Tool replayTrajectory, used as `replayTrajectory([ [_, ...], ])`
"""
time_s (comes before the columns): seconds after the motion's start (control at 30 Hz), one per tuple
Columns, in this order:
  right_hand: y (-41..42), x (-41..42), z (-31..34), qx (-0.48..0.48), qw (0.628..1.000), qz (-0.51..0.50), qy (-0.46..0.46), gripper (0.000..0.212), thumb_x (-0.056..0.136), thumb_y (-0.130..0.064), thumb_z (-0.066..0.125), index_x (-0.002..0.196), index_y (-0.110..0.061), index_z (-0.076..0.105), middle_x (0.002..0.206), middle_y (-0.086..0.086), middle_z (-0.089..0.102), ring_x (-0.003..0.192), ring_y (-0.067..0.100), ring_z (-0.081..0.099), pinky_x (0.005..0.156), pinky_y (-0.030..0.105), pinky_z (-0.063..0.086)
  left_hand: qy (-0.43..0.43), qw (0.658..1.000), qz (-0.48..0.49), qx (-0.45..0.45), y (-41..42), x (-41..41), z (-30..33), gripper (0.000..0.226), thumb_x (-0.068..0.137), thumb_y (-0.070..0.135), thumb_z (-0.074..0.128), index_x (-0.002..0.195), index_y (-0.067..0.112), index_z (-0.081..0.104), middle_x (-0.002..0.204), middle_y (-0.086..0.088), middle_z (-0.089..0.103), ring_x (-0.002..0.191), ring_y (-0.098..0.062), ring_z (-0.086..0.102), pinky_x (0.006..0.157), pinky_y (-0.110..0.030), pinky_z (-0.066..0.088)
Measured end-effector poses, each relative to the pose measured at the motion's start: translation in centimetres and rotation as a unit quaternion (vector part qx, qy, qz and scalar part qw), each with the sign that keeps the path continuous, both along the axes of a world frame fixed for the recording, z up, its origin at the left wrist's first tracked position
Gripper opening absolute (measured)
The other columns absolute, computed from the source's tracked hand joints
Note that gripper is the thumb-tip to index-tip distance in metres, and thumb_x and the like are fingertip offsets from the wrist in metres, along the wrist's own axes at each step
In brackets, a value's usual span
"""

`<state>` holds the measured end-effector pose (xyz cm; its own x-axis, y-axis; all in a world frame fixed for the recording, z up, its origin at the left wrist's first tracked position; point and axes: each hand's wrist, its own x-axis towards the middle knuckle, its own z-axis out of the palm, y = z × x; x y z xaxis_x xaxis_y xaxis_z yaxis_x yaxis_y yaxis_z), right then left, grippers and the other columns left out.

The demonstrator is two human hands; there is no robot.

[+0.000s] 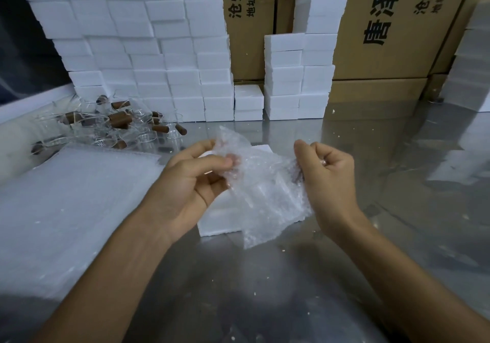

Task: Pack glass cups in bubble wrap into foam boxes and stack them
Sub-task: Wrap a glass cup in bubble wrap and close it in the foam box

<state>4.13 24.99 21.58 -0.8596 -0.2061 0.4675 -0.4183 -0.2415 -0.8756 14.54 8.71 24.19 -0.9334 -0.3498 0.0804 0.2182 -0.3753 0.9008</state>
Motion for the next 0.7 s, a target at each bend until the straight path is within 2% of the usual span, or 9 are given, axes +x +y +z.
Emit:
replayTrajectory([
  [0.07,0.1,0.1,0.2,0.022,0.998,-0.021,0.060,0.059,0.097,-0.008,0.057,0.043,-0.025,0.037,0.039,-0.015,0.038,0.040,0.001,0.037,0.047,0.011,0.031,0.010,1.000,0.008,0.000,-0.1,0.1,0.0,0.039,0.064,-0.009,0.070,0.100,0.005,0.070,0.089,-0.012,0.070,0.077,-0.018,0.070,0.071,-0.026,0.060],
  [0.13,0.1,0.3,0.1,0.035,0.993,-0.039,0.102,0.050,0.098,-0.011,0.057,0.051,-0.008,0.038,0.042,-0.004,0.040,0.043,0.001,0.042,0.048,0.015,0.034,0.027,1.000,0.007,-0.005,0.1,0.2,-0.1,0.018,0.063,-0.003,0.070,0.073,0.011,0.075,0.076,-0.005,0.070,0.069,-0.014,0.071,0.061,-0.020,0.057],
  [0.2,0.0,0.6,0.0,0.046,0.988,-0.060,0.133,0.049,0.098,-0.013,0.057,0.056,-0.005,0.034,0.048,0.006,0.039,0.045,0.002,0.044,0.048,0.020,0.035,0.038,0.999,-0.010,0.002,0.5,0.3,0.1,0.013,0.064,0.001,0.075,0.059,0.012,0.073,0.068,-0.002,0.068,0.064,-0.011,0.069,0.058,-0.019,0.056],
  [0.3,0.1,0.8,-0.1,0.048,0.982,-0.072,0.168,0.047,0.098,-0.016,0.059,0.057,-0.018,0.037,0.048,-0.010,0.048,0.047,0.003,0.053,0.048,0.016,0.037,0.055,0.998,-0.036,0.011,0.7,0.5,0.2,0.008,0.070,0.011,0.073,0.063,0.012,0.075,0.073,-0.002,0.071,0.073,-0.014,0.071,0.063,-0.021,0.057],
  [0.4,-0.1,1.2,-0.1,0.053,0.981,-0.069,0.175,0.041,0.098,-0.024,0.060,0.061,-0.024,0.042,0.053,-0.015,0.058,0.045,0.006,0.056,0.044,0.020,0.040,0.085,0.988,0.049,-0.118,1.4,0.5,0.2,0.013,0.060,0.011,0.087,0.067,0.014,0.076,0.071,0.001,0.073,0.069,-0.010,0.069,0.065,-0.020,0.056],
  [0.5,-0.5,2.0,-0.2,0.048,0.975,-0.084,0.199,0.038,0.096,-0.030,0.058,0.063,-0.024,0.041,0.055,-0.018,0.058,0.045,0.009,0.055,0.044,0.024,0.041,0.106,0.954,0.143,-0.242,2.3,0.3,0.1,0.033,0.051,0.028,0.083,0.076,0.015,0.068,0.067,0.006,0.072,0.063,-0.006,0.067,0.062,-0.020,0.056],
  [0.57,-0.7,2.4,-0.1,0.040,0.970,-0.090,0.221,0.036,0.095,-0.032,0.056,0.064,-0.027,0.039,0.055,-0.021,0.055,0.048,0.011,0.057,0.048,0.019,0.039,0.116,0.926,0.157,-0.323,2.6,0.3,-0.1,0.024,0.057,0.031,0.080,0.075,0.021,0.068,0.068,0.014,0.072,0.064,0.001,0.065,0.061,-0.013,0.050],
  [0.63,-0.7,2.5,0.0,0.040,0.968,-0.096,0.228,0.035,0.095,-0.032,0.056,0.065,-0.028,0.039,0.055,-0.020,0.054,0.050,0.015,0.059,0.049,0.019,0.039,0.133,0.885,0.159,-0.416,2.4,0.5,-0.2,0.013,0.071,0.027,0.082,0.074,0.029,0.070,0.070,0.020,0.071,0.069,0.002,0.066,0.066,-0.009,0.047],
  [0.7,-0.7,2.3,0.0,0.038,0.967,-0.106,0.228,0.035,0.095,-0.031,0.057,0.065,-0.028,0.040,0.053,-0.014,0.056,0.048,0.014,0.058,0.048,0.020,0.040,0.148,0.862,0.141,-0.464,2.2,0.8,-0.3,0.018,0.080,0.020,0.075,0.073,0.035,0.068,0.070,0.012,0.069,0.074,-0.004,0.065,0.073,-0.016,0.046],
])
